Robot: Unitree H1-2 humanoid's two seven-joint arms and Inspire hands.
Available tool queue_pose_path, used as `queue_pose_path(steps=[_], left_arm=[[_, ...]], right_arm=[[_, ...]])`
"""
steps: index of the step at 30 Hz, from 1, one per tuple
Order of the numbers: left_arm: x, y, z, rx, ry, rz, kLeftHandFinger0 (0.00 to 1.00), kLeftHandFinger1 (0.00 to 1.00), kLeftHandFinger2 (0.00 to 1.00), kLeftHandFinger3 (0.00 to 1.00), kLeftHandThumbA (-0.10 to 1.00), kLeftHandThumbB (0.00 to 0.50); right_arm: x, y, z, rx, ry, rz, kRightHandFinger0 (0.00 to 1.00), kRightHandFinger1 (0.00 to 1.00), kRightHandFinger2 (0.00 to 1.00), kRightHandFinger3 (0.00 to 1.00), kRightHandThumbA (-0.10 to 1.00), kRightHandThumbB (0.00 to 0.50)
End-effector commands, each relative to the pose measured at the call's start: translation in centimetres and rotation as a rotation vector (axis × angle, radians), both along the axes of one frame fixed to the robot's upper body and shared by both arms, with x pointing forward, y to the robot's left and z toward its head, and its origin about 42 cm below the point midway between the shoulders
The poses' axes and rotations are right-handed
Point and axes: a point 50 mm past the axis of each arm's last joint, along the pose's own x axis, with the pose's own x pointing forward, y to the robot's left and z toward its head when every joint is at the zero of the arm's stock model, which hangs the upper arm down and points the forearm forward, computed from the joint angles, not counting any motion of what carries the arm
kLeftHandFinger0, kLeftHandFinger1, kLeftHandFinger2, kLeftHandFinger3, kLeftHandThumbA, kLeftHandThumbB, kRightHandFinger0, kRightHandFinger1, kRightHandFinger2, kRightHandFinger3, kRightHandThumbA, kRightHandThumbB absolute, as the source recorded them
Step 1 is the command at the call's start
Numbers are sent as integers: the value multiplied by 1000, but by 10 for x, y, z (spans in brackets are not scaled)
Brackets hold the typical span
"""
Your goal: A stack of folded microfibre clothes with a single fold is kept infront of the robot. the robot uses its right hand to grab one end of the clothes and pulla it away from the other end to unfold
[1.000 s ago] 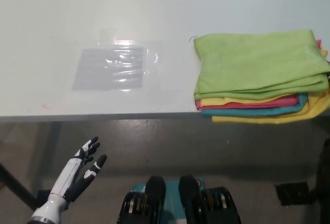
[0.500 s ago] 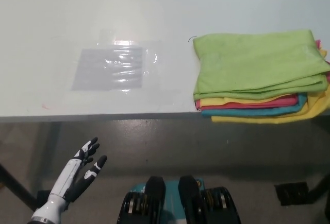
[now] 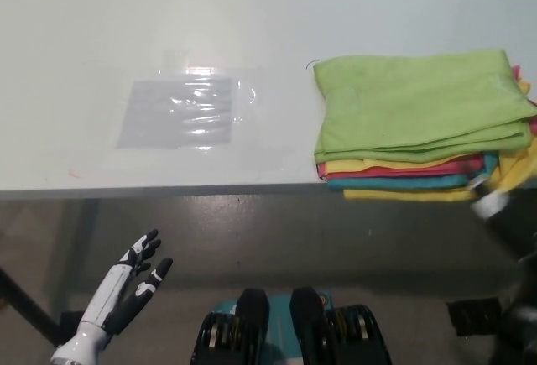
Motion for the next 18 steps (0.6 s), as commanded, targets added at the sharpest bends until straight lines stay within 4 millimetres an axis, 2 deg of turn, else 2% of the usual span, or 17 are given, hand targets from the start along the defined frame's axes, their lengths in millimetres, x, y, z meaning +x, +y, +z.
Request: queue_pose_path(steps=[1, 4, 6, 7, 10, 11, 12, 14, 15, 16, 18], left_arm=[[4, 5, 12, 23, -38, -28, 1000, 1000, 1000, 1000, 847, 295], [5, 4, 12, 27, -39, -34, 1000, 1000, 1000, 1000, 857, 303], [6, 3, 11, 24, -41, -35, 1000, 1000, 1000, 1000, 855, 300], [7, 3, 11, 24, -41, -35, 1000, 1000, 1000, 1000, 853, 297], [7, 2, 10, 24, -38, -32, 1000, 1000, 1000, 1000, 853, 292], [8, 2, 10, 25, -38, -32, 1000, 1000, 1000, 1000, 855, 291], [8, 1, 10, 24, -40, -31, 1000, 1000, 1000, 1000, 855, 292], [10, 0, 11, 20, -43, -31, 1000, 1000, 1000, 1000, 864, 300], [12, -1, 12, 16, -49, -34, 1000, 1000, 1000, 1000, 877, 308], [13, -2, 13, 17, -52, -34, 1000, 1000, 1000, 1000, 880, 309], [14, -2, 14, 14, -57, -34, 1000, 1000, 1000, 1000, 889, 314]], right_arm=[[-15, 45, -27, -326, -61, 161, 1000, 1000, 1000, 1000, 1000, 228], [-10, 48, -56, -338, 43, 189, 1000, 1000, 1000, 1000, 1000, 262], [-5, 48, -74, -393, 97, 190, 1000, 1000, 1000, 1000, 1000, 225], [-3, 48, -80, -424, 111, 188, 1000, 1000, 1000, 1000, 1000, 224], [4, 44, -95, -459, 167, 191, 1000, 1000, 1000, 1000, 1000, 264], [5, 43, -97, -463, 175, 191, 1000, 1000, 1000, 1000, 1000, 231], [8, 41, -100, -465, 206, 195, 1000, 1000, 1000, 1000, 1000, 276], [13, 35, -109, -462, 260, 190, 1000, 1000, 1000, 1000, 1000, 264], [16, 32, -112, -454, 276, 189, 1000, 1000, 1000, 1000, 1000, 217], [19, 30, -113, -445, 288, 194, 1000, 1000, 1000, 1000, 1000, 244], [23, 26, -119, -432, 331, 202, 1000, 1000, 1000, 1000, 1000, 262]])
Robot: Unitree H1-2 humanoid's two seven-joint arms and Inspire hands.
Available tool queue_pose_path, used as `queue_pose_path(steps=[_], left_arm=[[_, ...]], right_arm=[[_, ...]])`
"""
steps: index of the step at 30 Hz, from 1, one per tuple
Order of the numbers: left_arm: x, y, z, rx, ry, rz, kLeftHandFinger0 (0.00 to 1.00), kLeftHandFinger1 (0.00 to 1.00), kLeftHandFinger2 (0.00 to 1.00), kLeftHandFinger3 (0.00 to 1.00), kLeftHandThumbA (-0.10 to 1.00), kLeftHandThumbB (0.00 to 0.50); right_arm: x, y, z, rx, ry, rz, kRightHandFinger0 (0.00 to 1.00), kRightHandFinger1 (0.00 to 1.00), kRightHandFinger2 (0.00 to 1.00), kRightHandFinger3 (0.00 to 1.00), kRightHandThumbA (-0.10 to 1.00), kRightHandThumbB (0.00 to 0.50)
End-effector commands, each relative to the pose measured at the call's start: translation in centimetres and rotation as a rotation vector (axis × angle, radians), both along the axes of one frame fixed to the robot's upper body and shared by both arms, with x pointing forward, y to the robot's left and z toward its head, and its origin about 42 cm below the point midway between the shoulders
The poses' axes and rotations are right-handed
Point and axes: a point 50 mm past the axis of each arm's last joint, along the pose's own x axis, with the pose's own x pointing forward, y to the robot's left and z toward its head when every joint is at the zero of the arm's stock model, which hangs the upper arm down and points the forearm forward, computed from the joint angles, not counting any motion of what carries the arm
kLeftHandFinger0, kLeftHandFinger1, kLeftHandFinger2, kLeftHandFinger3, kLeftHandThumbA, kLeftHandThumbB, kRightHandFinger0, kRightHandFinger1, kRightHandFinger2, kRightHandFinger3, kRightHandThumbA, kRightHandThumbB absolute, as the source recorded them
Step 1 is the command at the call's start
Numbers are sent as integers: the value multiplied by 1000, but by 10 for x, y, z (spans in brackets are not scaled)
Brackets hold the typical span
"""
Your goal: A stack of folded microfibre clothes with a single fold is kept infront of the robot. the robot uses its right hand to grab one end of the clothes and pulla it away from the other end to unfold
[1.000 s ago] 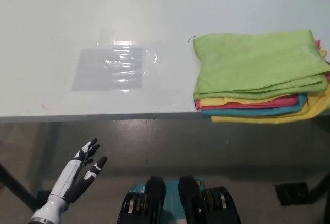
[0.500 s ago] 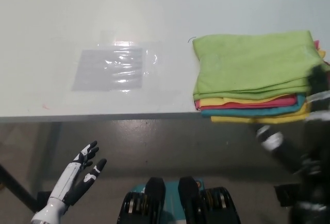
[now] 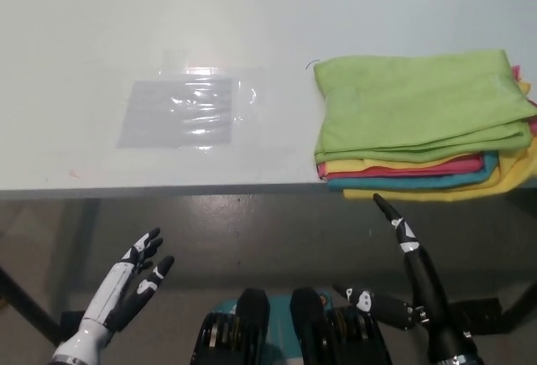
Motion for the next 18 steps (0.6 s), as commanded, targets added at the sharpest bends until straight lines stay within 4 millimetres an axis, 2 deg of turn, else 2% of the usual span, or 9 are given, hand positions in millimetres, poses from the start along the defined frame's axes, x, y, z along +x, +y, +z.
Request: queue_pose_path(steps=[1, 6, 7, 9, 14, 18], left_arm=[[10, -1, 15, 15, -56, -29, 1000, 1000, 1000, 1000, 898, 318], [17, -4, 20, 11, -73, -40, 1000, 1000, 1000, 1000, 897, 308], [18, -4, 23, 13, -78, -44, 1000, 1000, 1000, 1000, 911, 312], [22, -4, 25, 13, -88, -48, 1000, 1000, 1000, 1000, 909, 314], [25, -4, 30, 7, -98, -52, 1000, 1000, 1000, 1000, 925, 332], [24, -3, 30, 7, -101, -50, 1000, 1000, 1000, 1000, 944, 341]], right_arm=[[15, -3, 4, 17, -2, 8, 1000, 1000, 1000, 1000, 1000, 273], [22, -13, -2, 74, 73, -2, 1000, 1000, 1000, 1000, 1000, 225], [23, -15, -3, 86, 86, -4, 1000, 1000, 1000, 1000, 1000, 189], [27, -18, -5, 95, 102, -9, 1000, 1000, 1000, 1000, 1000, 203], [31, -22, -3, 103, 102, -9, 1000, 1000, 1000, 1000, 1000, 193], [32, -23, -4, 113, 114, -12, 1000, 1000, 1000, 1000, 1000, 218]])
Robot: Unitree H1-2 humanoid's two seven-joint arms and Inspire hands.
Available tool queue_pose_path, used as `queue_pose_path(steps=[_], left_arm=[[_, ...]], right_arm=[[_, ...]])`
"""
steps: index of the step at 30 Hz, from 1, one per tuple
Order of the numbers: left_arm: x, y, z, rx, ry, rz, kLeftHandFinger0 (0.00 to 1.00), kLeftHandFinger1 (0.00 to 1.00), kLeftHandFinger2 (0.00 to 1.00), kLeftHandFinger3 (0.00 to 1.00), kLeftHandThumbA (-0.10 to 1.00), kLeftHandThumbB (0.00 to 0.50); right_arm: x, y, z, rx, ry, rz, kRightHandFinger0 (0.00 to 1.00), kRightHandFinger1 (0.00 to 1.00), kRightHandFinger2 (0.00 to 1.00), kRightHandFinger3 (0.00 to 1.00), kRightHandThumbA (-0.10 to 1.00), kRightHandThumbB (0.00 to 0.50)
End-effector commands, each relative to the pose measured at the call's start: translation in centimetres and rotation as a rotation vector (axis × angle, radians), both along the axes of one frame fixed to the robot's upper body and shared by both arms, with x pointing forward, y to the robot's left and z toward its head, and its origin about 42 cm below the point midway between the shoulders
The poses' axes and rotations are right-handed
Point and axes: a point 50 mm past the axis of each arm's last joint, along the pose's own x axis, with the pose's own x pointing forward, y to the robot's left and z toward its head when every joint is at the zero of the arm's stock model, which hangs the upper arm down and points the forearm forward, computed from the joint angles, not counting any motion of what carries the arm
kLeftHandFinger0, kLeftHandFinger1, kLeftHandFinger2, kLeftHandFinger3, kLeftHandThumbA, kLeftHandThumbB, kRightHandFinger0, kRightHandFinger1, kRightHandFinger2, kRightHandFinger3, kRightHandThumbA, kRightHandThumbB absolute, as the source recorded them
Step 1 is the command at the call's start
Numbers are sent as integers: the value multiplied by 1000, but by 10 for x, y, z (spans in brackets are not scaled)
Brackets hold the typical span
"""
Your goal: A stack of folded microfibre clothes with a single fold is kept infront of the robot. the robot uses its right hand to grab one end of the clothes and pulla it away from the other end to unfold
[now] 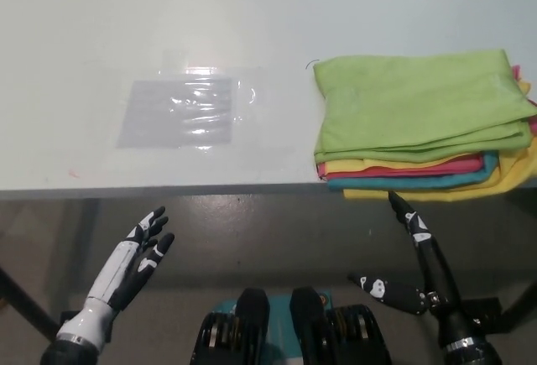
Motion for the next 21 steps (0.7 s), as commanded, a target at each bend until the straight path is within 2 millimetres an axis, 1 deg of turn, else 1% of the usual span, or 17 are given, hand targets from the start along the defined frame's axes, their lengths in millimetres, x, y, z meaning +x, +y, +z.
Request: queue_pose_path(steps=[1, 2, 4, 8, 10, 12, 15, 17, 21], left_arm=[[5, 3, 15, 10, -53, -30, 1000, 1000, 1000, 1000, 947, 342], [4, 3, 15, 3, -53, -29, 1000, 1000, 1000, 1000, 940, 332], [4, 2, 14, 6, -57, -28, 1000, 1000, 1000, 1000, 940, 334], [1, 3, 12, 9, -51, -25, 1000, 1000, 1000, 1000, 942, 330], [-1, 2, 10, 10, -45, -26, 1000, 1000, 1000, 1000, 942, 329], [-2, 2, 10, 9, -42, -26, 1000, 1000, 1000, 1000, 940, 329], [-3, 3, 9, 12, -46, -25, 1000, 1000, 1000, 1000, 931, 326], [-2, 2, 10, 9, -48, -28, 1000, 1000, 1000, 1000, 927, 326], [-5, 1, 6, 8, -41, -33, 1000, 1000, 1000, 1000, 917, 327]], right_arm=[[11, -2, 10, 42, -7, 9, 1000, 1000, 1000, 1000, 1000, 226], [12, -2, 11, 48, -2, 8, 1000, 1000, 1000, 1000, 1000, 229], [13, -4, 11, 59, 4, 11, 1000, 1000, 1000, 1000, 1000, 223], [12, -4, 10, 59, 23, 15, 1000, 1000, 1000, 1000, 1000, 235], [10, -4, 9, 56, 31, 16, 1000, 1000, 1000, 1000, 1000, 228], [9, -4, 9, 55, 34, 20, 1000, 1000, 1000, 1000, 1000, 208], [8, -4, 9, 54, 34, 20, 1000, 1000, 1000, 1000, 1000, 204], [7, -4, 8, 58, 41, 17, 1000, 1000, 1000, 1000, 1000, 212], [1, -4, 7, 58, 49, 21, 1000, 1000, 1000, 1000, 1000, 201]])
